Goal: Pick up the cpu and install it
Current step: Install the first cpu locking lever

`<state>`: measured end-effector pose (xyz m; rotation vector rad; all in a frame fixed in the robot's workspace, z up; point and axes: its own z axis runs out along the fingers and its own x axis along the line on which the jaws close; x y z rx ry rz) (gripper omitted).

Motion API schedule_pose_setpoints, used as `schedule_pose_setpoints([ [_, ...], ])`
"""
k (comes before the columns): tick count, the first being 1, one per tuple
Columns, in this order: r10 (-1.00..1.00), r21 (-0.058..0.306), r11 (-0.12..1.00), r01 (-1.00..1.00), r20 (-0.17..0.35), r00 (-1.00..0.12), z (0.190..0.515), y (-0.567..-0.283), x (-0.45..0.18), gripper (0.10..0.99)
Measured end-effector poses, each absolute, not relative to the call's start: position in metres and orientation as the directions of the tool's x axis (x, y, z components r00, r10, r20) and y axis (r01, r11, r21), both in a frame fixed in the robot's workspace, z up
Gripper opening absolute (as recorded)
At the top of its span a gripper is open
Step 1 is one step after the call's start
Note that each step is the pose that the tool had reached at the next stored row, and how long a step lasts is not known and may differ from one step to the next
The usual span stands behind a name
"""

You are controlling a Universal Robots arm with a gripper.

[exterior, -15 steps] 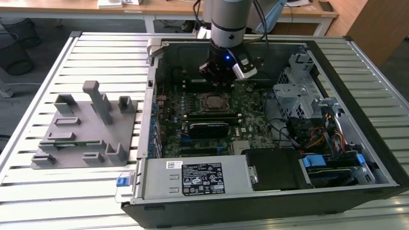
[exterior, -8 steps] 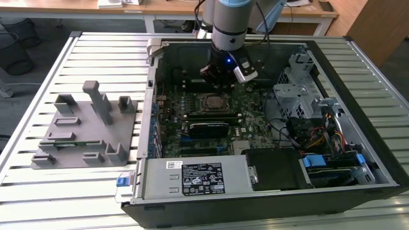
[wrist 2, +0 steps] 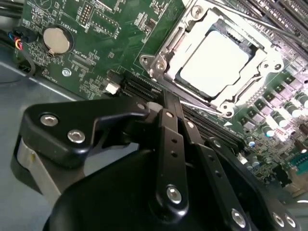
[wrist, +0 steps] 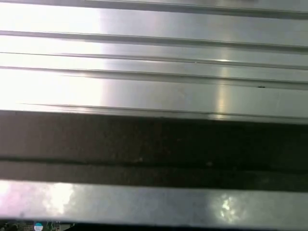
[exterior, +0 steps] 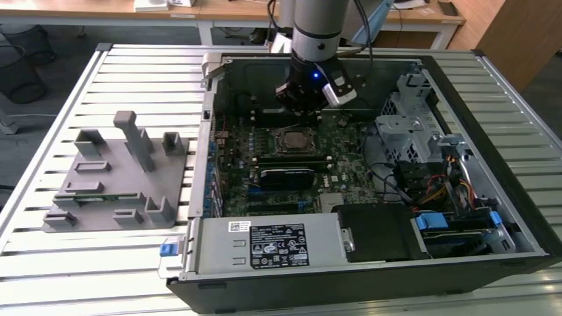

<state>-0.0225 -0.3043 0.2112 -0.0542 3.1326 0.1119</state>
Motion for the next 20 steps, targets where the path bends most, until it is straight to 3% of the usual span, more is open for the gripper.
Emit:
schedule_pose_setpoints([
  [20, -0.035, 0.065, 0.997, -0.035, -0.008, -0.999, 0.2090, -0.3060, -0.0272, 0.106],
])
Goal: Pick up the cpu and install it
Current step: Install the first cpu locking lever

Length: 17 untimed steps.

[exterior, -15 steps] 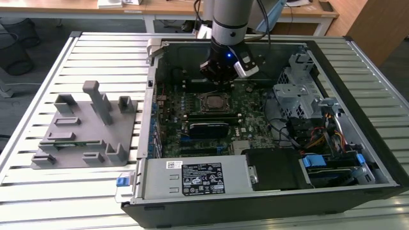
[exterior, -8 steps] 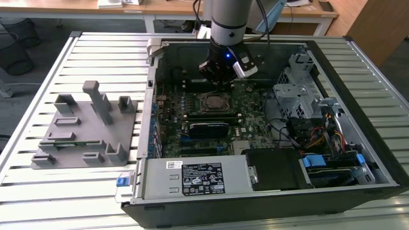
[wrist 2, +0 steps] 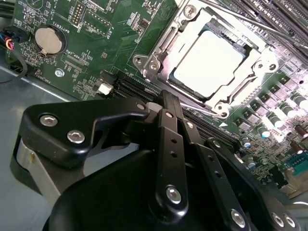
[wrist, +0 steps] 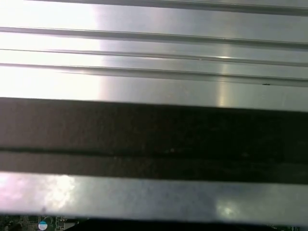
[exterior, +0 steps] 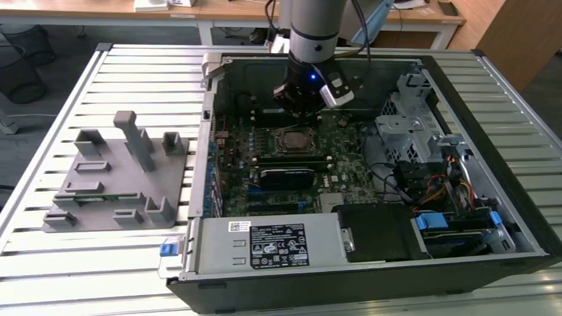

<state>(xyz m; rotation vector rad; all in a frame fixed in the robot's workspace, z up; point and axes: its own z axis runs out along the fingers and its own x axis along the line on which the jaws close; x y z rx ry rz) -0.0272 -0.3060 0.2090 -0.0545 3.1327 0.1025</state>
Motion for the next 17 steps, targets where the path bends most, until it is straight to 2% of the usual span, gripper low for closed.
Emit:
schedule_pose_setpoints([
  [17, -0.035, 0.046, 0.998, -0.035, -0.007, -0.999, 0.2034, -0.3060, -0.0268, 0.106],
])
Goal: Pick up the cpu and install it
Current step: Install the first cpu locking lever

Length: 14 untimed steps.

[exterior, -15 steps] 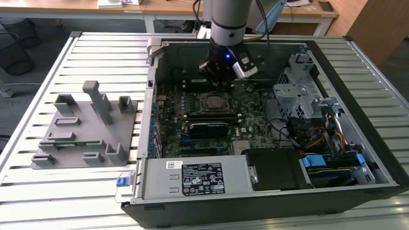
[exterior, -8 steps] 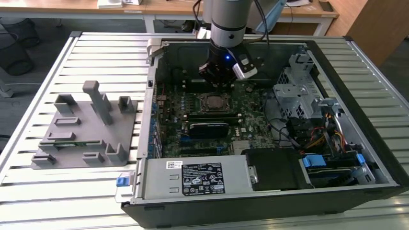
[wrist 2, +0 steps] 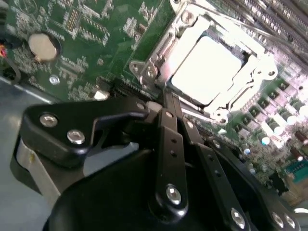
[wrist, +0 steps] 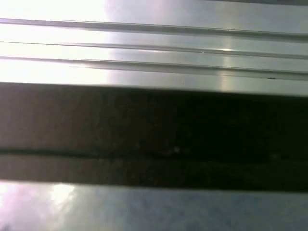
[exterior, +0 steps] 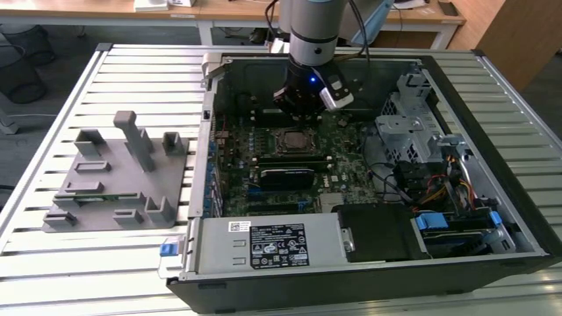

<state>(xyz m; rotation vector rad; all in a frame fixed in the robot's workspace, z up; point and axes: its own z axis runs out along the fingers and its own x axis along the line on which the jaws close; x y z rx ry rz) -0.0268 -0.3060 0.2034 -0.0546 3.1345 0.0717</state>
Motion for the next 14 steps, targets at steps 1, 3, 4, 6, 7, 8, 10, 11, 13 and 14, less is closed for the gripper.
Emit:
schedule_pose_setpoints([
  [1, -0.035, 0.046, 0.998, -0.035, -0.007, -0.999, 0.2034, -0.3060, -0.0268, 0.106],
  [3, -0.035, 0.044, 0.998, -0.035, -0.007, -0.999, 0.2033, -0.3059, -0.0268, 0.106],
  [4, -0.035, 0.041, 0.999, -0.035, -0.007, -0.999, 0.2031, -0.3060, -0.0268, 0.106],
  [6, -0.035, 0.036, 0.999, -0.035, -0.006, -0.999, 0.2021, -0.3060, -0.0268, 0.106],
  [7, -0.035, 0.033, 0.999, -0.035, -0.006, -0.999, 0.2015, -0.3060, -0.0268, 0.106],
  [8, -0.035, 0.031, 0.999, -0.035, -0.006, -0.999, 0.2008, -0.3060, -0.0268, 0.106],
  [10, -0.035, 0.027, 0.999, -0.035, -0.006, -0.999, 0.1996, -0.3059, -0.0267, 0.106],
  [11, -0.035, 0.026, 0.999, -0.035, -0.006, -0.999, 0.1990, -0.3059, -0.0267, 0.106],
  [13, -0.035, 0.025, 0.999, -0.035, -0.006, -0.999, 0.1982, -0.3059, -0.0268, 0.106],
  [14, -0.035, 0.024, 0.999, -0.035, -0.005, -0.999, 0.1980, -0.3059, -0.0268, 0.106],
])
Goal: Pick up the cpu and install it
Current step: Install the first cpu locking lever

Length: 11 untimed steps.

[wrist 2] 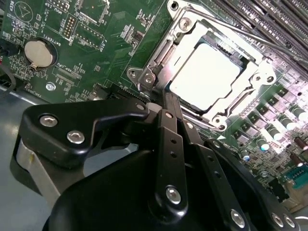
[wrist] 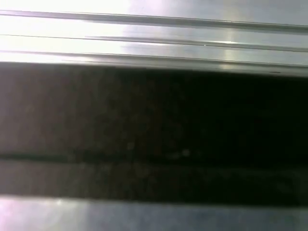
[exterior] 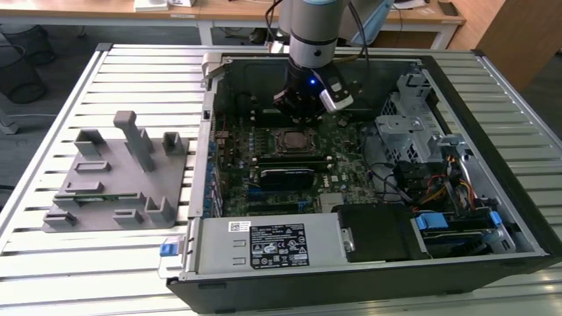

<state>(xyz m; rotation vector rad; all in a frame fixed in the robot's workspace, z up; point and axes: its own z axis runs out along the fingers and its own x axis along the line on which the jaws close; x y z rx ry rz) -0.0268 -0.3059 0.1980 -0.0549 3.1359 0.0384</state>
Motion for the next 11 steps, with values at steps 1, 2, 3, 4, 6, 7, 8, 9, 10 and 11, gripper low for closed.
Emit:
schedule_pose_setpoints([
  [1, -0.035, 0.024, 0.999, -0.035, -0.005, -0.999, 0.1977, -0.3058, -0.0268, 0.106],
  [2, -0.035, 0.024, 0.999, -0.035, -0.005, -0.999, 0.1973, -0.3057, -0.0268, 0.106],
  [3, -0.035, 0.024, 0.999, -0.035, -0.005, -0.999, 0.1969, -0.3056, -0.0268, 0.106],
  [4, -0.035, 0.024, 0.999, -0.035, -0.006, -0.999, 0.1965, -0.3055, -0.0268, 0.106],
  [6, -0.035, 0.024, 0.999, -0.035, -0.005, -0.999, 0.1959, -0.3054, -0.0268, 0.106],
  [7, -0.035, 0.024, 0.999, -0.035, -0.005, -0.999, 0.1956, -0.3053, -0.0268, 0.106],
  [8, -0.035, 0.023, 0.999, -0.035, -0.005, -0.999, 0.1955, -0.3052, -0.0268, 0.106],
  [9, -0.035, 0.024, 0.999, -0.035, -0.005, -0.999, 0.1954, -0.3051, -0.0268, 0.106],
  [10, -0.035, 0.024, 0.999, -0.035, -0.006, -0.999, 0.1952, -0.3049, -0.0268, 0.106],
  [11, -0.035, 0.025, 0.999, -0.035, -0.006, -0.999, 0.1952, -0.3046, -0.0267, 0.106],
])
